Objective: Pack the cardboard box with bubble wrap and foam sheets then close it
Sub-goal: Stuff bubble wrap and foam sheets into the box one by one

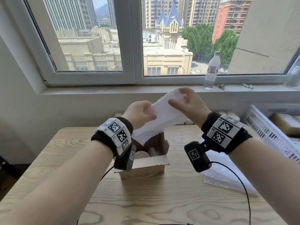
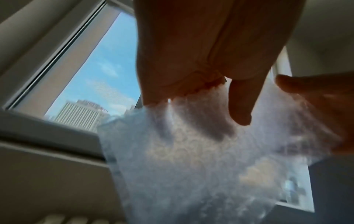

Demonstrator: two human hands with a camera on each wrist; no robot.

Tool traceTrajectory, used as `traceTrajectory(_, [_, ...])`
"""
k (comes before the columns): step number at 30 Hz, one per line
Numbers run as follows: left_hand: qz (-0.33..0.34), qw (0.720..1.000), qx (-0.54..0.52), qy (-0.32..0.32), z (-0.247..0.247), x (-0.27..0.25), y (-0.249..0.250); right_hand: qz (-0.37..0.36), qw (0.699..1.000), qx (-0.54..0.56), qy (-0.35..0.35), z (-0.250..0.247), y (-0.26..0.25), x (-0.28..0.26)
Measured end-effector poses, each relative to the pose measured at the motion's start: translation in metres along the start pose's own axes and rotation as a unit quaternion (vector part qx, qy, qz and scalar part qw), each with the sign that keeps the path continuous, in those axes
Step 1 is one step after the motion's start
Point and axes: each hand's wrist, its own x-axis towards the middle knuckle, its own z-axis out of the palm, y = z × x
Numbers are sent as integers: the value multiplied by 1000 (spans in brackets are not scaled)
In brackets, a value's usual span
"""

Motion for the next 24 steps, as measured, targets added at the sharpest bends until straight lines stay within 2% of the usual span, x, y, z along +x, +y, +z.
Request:
traceTrajectory(2, [-38, 994, -102, 6, 0, 1, -1, 54, 996, 67, -2, -4, 0, 2])
traceTrajectory(4, [-83, 975, -207, 1, 1, 1, -2, 105, 985, 136, -28, -5, 2, 2])
traceTrajectory(7, [-105, 952, -286, -29, 3, -1, 0, 96, 979, 176, -28, 3, 4, 0])
traceTrajectory(9, [-99, 952, -288, -16, 4, 0, 0, 80, 981, 179, 6, 8, 2, -1])
traceTrajectory(12, [-94, 954, -277, 69, 2, 4, -1, 50, 986, 152, 40, 10, 3, -1])
traceTrajectory(14, [-83, 958, -255, 102, 0, 5, -3, 20, 991, 123, 40, 12, 2, -3])
traceTrajectory(19, [-14, 986, -163, 43, 0, -1, -1, -19, 997, 43, 55, 16, 3, -2])
traceTrajectory(24, [5, 985, -171, 24, 1, -2, -1, -41, 994, 18, 98, 13, 4, -4])
